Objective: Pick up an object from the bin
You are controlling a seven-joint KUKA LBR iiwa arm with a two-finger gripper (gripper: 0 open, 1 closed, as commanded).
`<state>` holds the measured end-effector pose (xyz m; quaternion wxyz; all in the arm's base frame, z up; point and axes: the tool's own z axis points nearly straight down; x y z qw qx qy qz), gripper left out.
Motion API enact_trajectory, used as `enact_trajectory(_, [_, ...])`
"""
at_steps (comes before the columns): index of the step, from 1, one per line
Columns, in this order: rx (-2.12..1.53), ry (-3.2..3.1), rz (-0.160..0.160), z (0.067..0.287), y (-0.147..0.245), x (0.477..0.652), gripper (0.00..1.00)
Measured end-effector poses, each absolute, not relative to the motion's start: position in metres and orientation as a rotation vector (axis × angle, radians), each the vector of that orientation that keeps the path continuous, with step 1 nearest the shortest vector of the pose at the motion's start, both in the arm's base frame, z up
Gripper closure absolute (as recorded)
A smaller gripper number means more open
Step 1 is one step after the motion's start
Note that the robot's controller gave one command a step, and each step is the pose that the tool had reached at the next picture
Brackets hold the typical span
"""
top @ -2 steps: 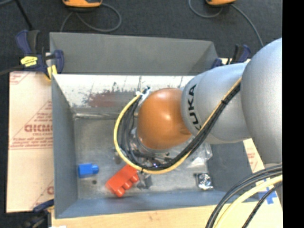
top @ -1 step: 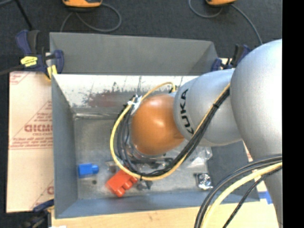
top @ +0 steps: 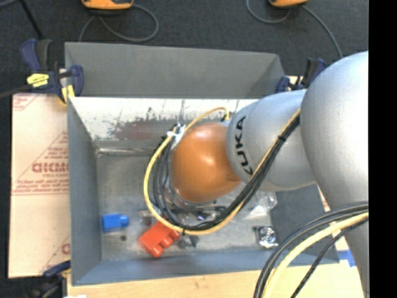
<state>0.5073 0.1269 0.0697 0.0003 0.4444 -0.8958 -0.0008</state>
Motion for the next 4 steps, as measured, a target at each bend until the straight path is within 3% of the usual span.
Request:
enact_trajectory(1, [1.393, -2.815, -0.003, 0.07, 0.127, 0.507, 1.0])
enact_trajectory(2, [1.384, -2.826, 0.001, 0.09, 0.127, 0.508, 1.0])
enact_trajectory(3, [1.379, -2.834, 0.004, 0.19, 0.126, 0.511, 1.0])
enact_trajectory(4, [1.366, -2.835, 0.001, 0.194, 0.126, 0.513, 1.0])
